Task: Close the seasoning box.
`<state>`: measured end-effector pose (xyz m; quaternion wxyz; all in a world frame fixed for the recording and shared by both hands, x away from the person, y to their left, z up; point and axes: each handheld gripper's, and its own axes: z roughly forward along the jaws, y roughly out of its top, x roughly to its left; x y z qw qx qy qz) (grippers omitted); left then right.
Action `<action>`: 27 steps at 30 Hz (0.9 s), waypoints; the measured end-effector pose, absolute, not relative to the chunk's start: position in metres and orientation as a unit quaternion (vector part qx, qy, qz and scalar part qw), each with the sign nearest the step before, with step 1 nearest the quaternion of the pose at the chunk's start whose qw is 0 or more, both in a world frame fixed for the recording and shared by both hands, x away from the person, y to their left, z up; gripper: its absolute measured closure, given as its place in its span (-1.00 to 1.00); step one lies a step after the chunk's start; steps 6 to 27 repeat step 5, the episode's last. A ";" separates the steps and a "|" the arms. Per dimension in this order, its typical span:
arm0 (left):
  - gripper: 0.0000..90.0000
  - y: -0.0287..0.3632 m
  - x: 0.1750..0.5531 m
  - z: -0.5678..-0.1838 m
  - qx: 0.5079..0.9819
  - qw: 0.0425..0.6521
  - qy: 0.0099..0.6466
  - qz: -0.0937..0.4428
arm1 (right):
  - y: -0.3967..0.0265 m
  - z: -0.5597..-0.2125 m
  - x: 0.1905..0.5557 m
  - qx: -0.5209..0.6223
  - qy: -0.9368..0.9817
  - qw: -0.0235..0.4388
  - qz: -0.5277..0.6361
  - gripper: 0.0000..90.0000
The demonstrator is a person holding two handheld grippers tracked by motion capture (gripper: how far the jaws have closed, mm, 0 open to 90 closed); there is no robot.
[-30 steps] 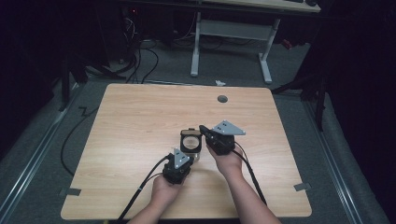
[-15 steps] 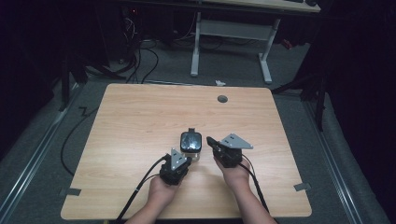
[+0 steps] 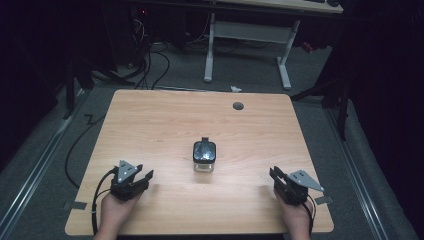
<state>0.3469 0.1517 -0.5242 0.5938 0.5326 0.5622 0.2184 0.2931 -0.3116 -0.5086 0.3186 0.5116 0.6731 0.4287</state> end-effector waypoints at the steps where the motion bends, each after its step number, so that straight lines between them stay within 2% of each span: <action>1: 0.16 0.155 0.347 -0.526 0.531 0.592 0.566 0.218 | -0.316 -0.509 0.289 0.518 0.670 0.316 0.428 0.67; 5: 0.16 0.157 0.345 -0.527 0.530 0.591 0.567 0.221 | -0.323 -0.507 0.287 0.526 0.664 0.330 0.416 0.59; 27: 0.16 0.157 0.345 -0.527 0.530 0.591 0.567 0.221 | -0.323 -0.507 0.287 0.526 0.664 0.330 0.416 0.59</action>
